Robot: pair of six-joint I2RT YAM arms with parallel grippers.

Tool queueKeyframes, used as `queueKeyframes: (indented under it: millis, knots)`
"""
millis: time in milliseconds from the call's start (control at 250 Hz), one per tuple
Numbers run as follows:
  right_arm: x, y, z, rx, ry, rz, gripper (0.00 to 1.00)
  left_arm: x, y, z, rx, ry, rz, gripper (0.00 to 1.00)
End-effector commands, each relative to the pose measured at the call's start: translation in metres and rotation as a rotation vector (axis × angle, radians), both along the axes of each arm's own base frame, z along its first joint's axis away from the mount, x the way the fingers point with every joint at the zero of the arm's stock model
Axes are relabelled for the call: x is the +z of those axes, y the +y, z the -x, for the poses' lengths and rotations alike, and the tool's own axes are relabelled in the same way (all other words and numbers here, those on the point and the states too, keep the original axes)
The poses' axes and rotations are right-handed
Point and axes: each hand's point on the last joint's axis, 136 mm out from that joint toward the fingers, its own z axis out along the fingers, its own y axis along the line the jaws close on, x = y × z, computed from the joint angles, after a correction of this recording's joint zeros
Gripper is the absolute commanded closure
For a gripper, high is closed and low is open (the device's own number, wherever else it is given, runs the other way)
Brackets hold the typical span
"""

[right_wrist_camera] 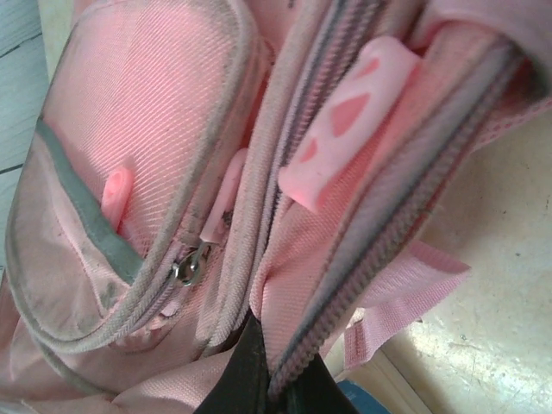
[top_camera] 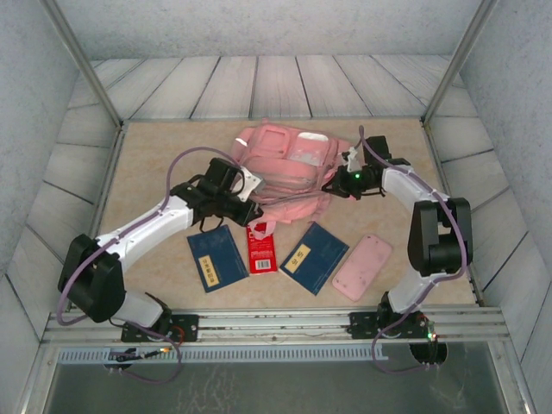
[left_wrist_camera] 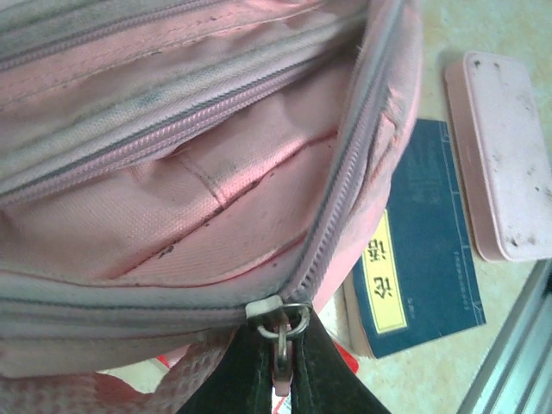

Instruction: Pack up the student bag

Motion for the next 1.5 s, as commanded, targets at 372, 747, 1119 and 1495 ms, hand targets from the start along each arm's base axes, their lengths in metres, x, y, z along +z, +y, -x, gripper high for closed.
queueKeyframes:
  millis: [372, 747, 1119, 1495]
  knots:
    - [-0.001, -0.049, -0.100, -0.124, -0.158, 0.159, 0.99, -0.012, 0.006, 0.042, -0.077, 0.135, 0.042, 1.00]
    - [0.004, -0.057, -0.073, -0.126, -0.116, 0.209, 0.68, -0.006, -0.057, 0.021, -0.077, 0.082, 0.143, 1.00]
    - [0.022, -0.031, 0.005, -0.161, -0.054, 0.024, 0.43, -0.006, -0.109, -0.009, -0.128, 0.034, 0.227, 1.00]
    - [0.020, -0.001, 0.021, -0.181, -0.007, -0.019, 0.41, -0.017, -0.151, -0.020, -0.199, 0.018, 0.227, 1.00]
